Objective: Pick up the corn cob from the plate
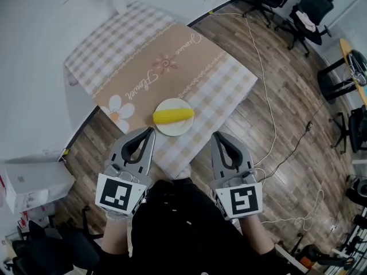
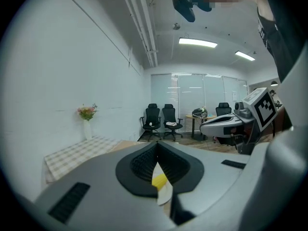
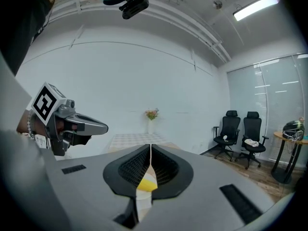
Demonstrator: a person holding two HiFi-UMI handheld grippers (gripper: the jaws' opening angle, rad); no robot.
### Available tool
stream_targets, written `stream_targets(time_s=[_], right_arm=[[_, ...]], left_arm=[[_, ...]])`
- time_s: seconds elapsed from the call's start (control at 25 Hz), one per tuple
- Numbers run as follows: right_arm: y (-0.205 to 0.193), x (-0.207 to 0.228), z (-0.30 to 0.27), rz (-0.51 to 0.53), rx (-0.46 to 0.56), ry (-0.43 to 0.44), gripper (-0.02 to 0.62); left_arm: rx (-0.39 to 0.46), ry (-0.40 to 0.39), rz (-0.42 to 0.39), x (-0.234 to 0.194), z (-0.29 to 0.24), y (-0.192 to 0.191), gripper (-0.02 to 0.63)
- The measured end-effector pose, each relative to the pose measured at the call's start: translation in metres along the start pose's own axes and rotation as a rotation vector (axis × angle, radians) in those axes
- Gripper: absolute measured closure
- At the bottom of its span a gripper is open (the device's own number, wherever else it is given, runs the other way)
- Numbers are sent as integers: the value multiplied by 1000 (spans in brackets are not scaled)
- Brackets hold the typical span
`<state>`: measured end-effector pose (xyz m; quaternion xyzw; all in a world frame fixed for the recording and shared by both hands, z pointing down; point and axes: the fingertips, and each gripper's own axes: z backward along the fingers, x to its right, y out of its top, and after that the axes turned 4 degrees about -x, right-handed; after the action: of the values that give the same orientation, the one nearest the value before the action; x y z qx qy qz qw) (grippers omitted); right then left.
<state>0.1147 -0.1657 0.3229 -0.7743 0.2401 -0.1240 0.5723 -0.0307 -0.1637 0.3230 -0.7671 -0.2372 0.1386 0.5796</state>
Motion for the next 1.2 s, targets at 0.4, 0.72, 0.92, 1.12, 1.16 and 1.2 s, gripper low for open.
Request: stream_targets(time_s=[0.4, 0.72, 0.92, 1.12, 1.16, 1.2], right_arm=[[-13, 11, -3, -36, -11, 6, 551], [-18, 14, -11, -69, -32, -48, 551], [-22, 15, -19, -93, -52, -85, 551], [-29, 9, -30, -98, -101, -101, 551], [-29, 8, -32, -101, -97, -108, 551], [-29, 7, -34, -104, -94, -116, 551]], left_arm=[[-29, 6, -19, -5, -29, -6, 592], [-112, -120, -125, -1, -65, -27, 591], [-173, -197, -185, -2, -86, -46, 591], [-200, -275, -216, -1, -108, -63, 558], [-206, -287, -225, -2, -112, -66, 555], [-215, -301, -235, -2, -116, -71, 551]])
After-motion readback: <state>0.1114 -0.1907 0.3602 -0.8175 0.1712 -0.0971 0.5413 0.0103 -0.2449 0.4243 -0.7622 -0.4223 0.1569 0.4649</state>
